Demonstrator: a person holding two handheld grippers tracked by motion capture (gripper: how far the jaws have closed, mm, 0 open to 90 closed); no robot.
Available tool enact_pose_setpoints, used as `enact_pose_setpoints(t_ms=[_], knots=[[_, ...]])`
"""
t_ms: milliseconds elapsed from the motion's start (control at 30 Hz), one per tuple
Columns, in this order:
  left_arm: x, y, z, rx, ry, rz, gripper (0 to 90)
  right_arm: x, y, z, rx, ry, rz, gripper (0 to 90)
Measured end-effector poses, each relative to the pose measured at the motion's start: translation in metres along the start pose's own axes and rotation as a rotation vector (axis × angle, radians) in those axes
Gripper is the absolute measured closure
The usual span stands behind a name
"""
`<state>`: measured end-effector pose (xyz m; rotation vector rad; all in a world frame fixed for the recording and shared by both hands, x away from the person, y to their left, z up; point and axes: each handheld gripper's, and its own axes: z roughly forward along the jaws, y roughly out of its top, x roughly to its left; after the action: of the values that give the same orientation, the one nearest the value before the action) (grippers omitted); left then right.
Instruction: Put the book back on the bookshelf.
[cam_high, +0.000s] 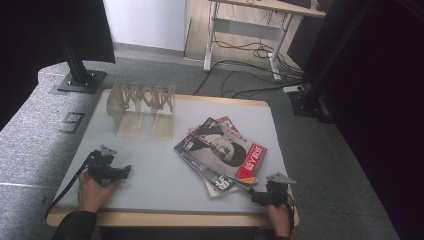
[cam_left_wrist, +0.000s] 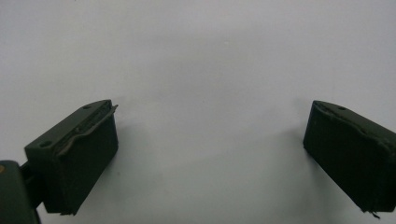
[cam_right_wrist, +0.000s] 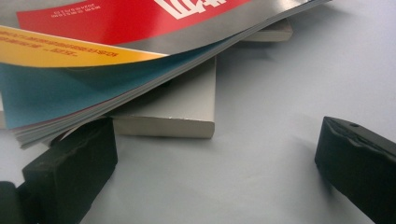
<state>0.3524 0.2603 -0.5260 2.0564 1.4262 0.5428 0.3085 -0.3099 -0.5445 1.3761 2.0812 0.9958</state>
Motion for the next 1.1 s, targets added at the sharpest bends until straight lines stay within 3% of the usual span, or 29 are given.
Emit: enact_pose_setpoints(t_ms=[767,833,933,967,1100], knots=[[-0.001,-0.001,-0.001,-0.004,0.002,0.001,3.7,0.0,0.0,0.0,-0.003,-0.001,-0.003,0.0],[-0.003,-0.002,-0.002,-0.011,0.0,0.008,7.9,0.0,0.0,0.0,0.0,-0.001,-0.006,0.0],[-0.005,-0.003,-0.004,-0.019,-0.015,0.016,9.6,0.0,0.0,0.0,0.004,0.002,-0.008,0.0],[-0.008,-0.003,-0.004,-0.011,-0.039,0.033,7.9,0.0,0.001,0.0,0.004,0.001,-0.005,0.0],[-0.014,-0.002,-0.004,-0.002,-0.071,0.054,3.3,0.001,0.002,-0.001,0.012,0.001,-0.005,0.0]])
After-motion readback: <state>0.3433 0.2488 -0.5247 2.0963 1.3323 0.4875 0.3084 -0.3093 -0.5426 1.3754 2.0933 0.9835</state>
